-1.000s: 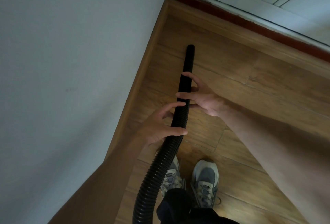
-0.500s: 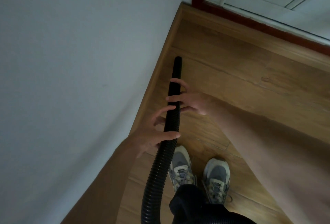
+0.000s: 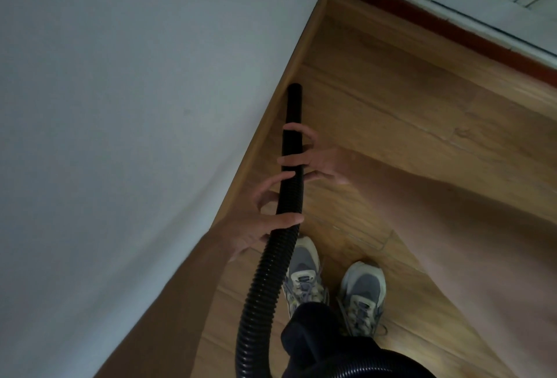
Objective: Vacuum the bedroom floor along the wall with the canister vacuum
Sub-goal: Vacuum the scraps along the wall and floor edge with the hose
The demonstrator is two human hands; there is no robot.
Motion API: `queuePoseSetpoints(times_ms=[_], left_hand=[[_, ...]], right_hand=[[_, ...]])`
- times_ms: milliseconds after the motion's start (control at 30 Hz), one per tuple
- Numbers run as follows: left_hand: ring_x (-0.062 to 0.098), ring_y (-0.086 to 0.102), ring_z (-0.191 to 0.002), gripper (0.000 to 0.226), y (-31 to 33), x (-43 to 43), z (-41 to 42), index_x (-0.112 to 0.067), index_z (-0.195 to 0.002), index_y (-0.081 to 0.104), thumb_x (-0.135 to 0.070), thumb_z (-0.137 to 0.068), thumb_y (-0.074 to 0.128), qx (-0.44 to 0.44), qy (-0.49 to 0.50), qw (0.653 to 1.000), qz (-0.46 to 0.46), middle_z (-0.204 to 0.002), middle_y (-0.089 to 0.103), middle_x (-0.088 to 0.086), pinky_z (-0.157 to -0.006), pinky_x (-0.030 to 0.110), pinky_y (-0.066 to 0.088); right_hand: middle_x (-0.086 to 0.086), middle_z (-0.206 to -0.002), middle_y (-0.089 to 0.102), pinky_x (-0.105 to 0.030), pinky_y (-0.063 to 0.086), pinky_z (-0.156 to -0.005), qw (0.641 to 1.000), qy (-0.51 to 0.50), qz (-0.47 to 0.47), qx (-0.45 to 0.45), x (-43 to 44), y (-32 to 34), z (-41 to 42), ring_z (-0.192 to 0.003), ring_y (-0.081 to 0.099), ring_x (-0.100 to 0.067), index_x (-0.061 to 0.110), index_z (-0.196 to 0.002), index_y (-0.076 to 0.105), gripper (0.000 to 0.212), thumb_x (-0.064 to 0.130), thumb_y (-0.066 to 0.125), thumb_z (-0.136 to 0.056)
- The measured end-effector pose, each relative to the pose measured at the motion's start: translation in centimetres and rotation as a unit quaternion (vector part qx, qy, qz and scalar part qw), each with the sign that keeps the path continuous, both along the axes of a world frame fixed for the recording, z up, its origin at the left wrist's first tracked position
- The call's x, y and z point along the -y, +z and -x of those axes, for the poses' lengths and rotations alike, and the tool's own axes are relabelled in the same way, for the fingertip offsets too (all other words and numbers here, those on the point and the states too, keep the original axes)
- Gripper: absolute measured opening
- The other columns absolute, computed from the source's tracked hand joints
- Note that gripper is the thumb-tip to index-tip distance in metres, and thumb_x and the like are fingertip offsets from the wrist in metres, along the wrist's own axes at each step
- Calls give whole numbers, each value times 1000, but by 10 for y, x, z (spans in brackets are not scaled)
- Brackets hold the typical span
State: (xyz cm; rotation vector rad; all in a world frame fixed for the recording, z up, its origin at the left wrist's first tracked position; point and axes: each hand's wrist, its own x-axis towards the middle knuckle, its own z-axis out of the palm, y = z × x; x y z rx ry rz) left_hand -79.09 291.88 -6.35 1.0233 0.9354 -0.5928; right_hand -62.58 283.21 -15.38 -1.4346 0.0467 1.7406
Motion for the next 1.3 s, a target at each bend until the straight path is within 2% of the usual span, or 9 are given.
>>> queuePoseSetpoints(times_ms=[100, 367, 533, 733, 800, 933, 1133, 1233, 1300], left_hand=[[10, 71, -97, 69, -5, -2, -6, -48, -130, 54, -13, -77, 81, 6, -7, 1000, -9, -125, 62, -1, -71, 33, 60], [14, 69, -101, 70, -10, -1, -26, -50, -130, 53, -11, -79, 81, 19, -29, 999, -12, -124, 61, -1, -75, 36, 60], [20, 68, -107, 74, 3, 6, -36, -53, -129, 53, -11, -76, 83, 26, -60, 998, -21, -127, 58, -3, -80, 45, 61], [22, 64, -110, 79, 28, 25, -57, -55, -131, 48, -10, -77, 83, 37, -148, 988, -24, -131, 52, -4, -71, 35, 62], [23, 63, -109, 80, 39, 32, -65, -54, -133, 47, -7, -78, 81, 43, -187, 981, -20, -131, 50, -2, -67, 32, 60], [25, 65, -102, 81, 66, 52, -76, -45, -138, 45, 2, -79, 77, 53, -252, 966, -19, -123, 49, 2, -71, 40, 63], [13, 60, -98, 80, 102, 86, -97, -34, -138, 47, 9, -77, 76, 90, -346, 934, -17, -119, 51, 4, -68, 22, 60], [10, 59, -97, 80, 117, 105, -111, -35, -136, 48, 8, -75, 78, 116, -393, 912, -21, -117, 52, 0, -73, 24, 59], [16, 62, -101, 81, 127, 118, -119, -42, -135, 50, 3, -75, 80, 123, -422, 898, -21, -121, 52, 1, -82, 34, 60]], right_hand=[[-7, -122, 59, -32, 59, -71, 1000, -8, 2, 3, -2, -1, -7, -101, 65, -18, 42, -140, 44, 79, 9, 80, -79], [-4, -121, 56, -29, 58, -65, 999, -18, 7, 32, 1, 4, -25, -103, 61, -16, 42, -141, 42, 81, 7, 80, -79], [-7, -123, 56, -35, 60, -77, 998, -52, 10, 39, 17, 20, -33, -108, 61, -19, 43, -140, 43, 83, 5, 81, -77], [-10, -125, 56, -42, 61, -82, 991, -114, 20, 63, 55, 53, -41, -109, 62, -23, 42, -138, 43, 82, 4, 82, -77], [-11, -124, 56, -43, 61, -80, 987, -143, 21, 73, 72, 65, -41, -108, 63, -24, 39, -140, 42, 84, 3, 82, -76], [-13, -125, 57, -41, 62, -76, 974, -208, 30, 85, 110, 90, -34, -105, 66, -25, 35, -142, 38, 87, 1, 82, -75], [-18, -123, 59, -44, 62, -75, 951, -288, 41, 110, 166, 132, -26, -106, 67, -28, 38, -133, 40, 79, -1, 80, -78], [-19, -121, 59, -40, 62, -72, 936, -326, 47, 123, 196, 156, -28, -104, 68, -27, 38, -131, 40, 78, -4, 78, -78], [-20, -121, 59, -36, 61, -68, 925, -349, 55, 140, 216, 173, -28, -103, 68, -28, 38, -133, 40, 79, -6, 77, -78]])
